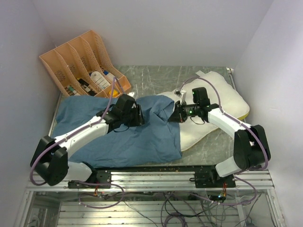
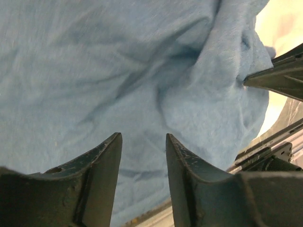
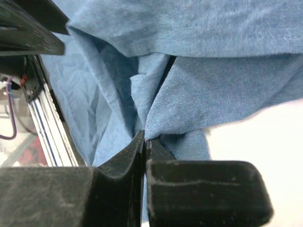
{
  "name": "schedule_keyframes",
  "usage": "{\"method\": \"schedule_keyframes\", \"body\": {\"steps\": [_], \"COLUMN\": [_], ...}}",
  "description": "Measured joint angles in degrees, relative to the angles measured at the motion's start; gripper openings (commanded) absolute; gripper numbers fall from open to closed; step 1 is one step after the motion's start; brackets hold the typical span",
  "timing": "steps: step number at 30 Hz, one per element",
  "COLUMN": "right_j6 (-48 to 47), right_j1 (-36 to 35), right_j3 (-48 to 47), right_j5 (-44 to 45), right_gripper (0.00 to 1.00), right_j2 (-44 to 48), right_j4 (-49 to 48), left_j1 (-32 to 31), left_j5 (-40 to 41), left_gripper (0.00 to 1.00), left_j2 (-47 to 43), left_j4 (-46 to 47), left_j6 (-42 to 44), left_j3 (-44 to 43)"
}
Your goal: Put the pillow into the pillowcase
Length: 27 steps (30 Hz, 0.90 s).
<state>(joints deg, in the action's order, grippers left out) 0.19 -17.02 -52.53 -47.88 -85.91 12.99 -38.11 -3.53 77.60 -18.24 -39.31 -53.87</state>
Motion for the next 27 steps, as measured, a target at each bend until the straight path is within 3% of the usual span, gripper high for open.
{"method": "schedule_keyframes", "body": {"steps": [2,5,9,13,17,24,27], "right_j6": [-1.2,-2.62,-3.3,-3.32,-3.19,-3.21,-3.21], "right_j1": [-1.07,-1.33,-1.33,-0.31,3.19,7.02,7.56], "right_j3": [0.98,1.11,1.11,1.11,1.14,1.14,1.11], "right_j5": [1.03,2.08,2.67,1.51,-0.87,-3.63,-3.82], "right_gripper": [0.0,0.0,0.0,0.0,0.09,0.08,0.05], "right_j2": [0.0,-0.68,-0.92,-0.85,-0.59,-0.87,-2.01], "right_j4": [0.94,1.92,1.92,1.9,1.88,2.03,2.19], "left_j1": [-0.02,-0.04,-1.68,-9.2,-14.6,-14.67,-14.6], "left_j5": [0.04,0.42,2.8,11.3,17.55,23.21,26.73], "left_gripper": [0.66,0.69,0.72,0.76,0.78,0.79,0.74], "left_j2": [-2.84,-6.73,-6.01,2.89,14.29,32.39,37.66], "left_j4": [-2.14,-3.02,-3.19,-3.37,-3.78,-7.45,-10.27], "left_j6": [-0.09,0.96,3.61,7.78,13.25,21.55,23.54], "left_j3": [2.62,1.36,-10.16,-23.91,-30.77,-36.02,-40.89]}}
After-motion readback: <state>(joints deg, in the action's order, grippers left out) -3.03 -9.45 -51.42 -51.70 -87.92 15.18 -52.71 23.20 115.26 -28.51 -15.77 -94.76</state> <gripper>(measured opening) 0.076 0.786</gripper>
